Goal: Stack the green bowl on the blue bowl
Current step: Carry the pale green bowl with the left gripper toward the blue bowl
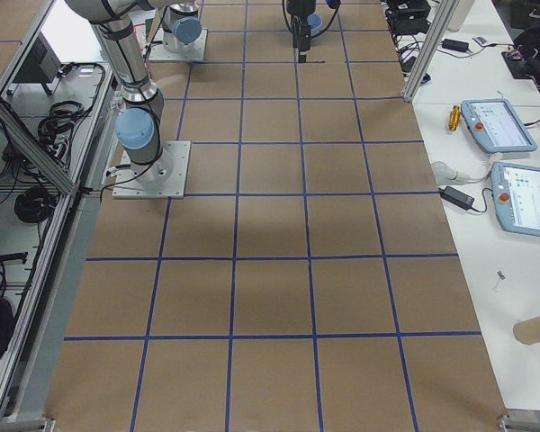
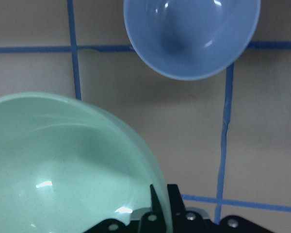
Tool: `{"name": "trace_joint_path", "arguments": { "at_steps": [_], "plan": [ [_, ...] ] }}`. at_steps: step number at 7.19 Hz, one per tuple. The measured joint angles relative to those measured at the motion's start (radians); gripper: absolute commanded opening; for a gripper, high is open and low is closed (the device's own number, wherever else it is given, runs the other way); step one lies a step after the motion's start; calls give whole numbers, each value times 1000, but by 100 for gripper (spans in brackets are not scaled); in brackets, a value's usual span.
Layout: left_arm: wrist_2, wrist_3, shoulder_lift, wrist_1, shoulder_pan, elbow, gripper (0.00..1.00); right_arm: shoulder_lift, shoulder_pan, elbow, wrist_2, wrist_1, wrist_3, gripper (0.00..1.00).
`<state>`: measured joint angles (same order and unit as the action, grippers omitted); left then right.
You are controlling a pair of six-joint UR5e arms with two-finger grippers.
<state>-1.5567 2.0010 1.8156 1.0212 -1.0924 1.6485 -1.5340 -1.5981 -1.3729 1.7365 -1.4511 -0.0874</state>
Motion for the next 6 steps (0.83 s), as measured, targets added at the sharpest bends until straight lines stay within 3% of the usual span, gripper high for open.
{"name": "trace_joint_path", "arguments": {
  "at_steps": [3,6],
  "plan": [
    [-20,-227,21,-4,-140,41,0,0,1,0,0,0,0,100],
    [-23,-256,1,-13,-164,141,0,0,0,0,0,0,0,100]
  ]
}}
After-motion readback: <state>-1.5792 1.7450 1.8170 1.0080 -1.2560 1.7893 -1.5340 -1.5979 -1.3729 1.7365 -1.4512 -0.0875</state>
